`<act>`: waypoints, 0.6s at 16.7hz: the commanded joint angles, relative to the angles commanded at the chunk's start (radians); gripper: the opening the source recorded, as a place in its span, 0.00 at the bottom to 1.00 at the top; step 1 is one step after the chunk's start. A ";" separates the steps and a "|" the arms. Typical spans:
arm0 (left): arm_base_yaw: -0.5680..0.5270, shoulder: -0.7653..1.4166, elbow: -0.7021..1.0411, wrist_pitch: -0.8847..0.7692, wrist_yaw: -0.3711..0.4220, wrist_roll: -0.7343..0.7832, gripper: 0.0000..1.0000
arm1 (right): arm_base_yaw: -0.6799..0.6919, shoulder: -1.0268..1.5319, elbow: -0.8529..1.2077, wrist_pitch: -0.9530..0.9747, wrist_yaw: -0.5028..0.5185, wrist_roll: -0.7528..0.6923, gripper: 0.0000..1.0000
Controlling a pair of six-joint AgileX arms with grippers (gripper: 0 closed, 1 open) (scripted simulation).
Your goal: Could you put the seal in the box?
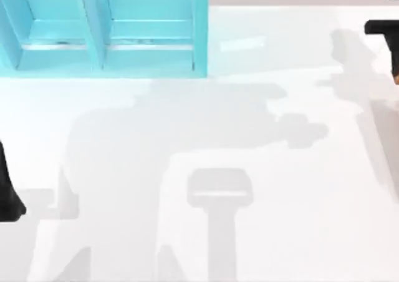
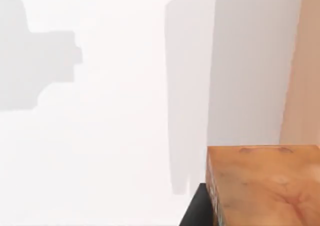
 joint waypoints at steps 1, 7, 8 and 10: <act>0.000 0.000 0.000 0.000 0.000 0.000 1.00 | -0.085 -0.053 -0.072 0.020 -0.001 -0.087 0.00; 0.000 0.000 0.000 0.000 0.000 0.000 1.00 | -0.452 -0.305 -0.419 0.112 -0.001 -0.457 0.00; 0.000 0.000 0.000 0.000 0.000 0.000 1.00 | -0.478 -0.328 -0.445 0.119 0.000 -0.483 0.00; 0.000 0.000 0.000 0.000 0.000 0.000 1.00 | -0.500 -0.347 -0.467 0.126 0.001 -0.504 0.00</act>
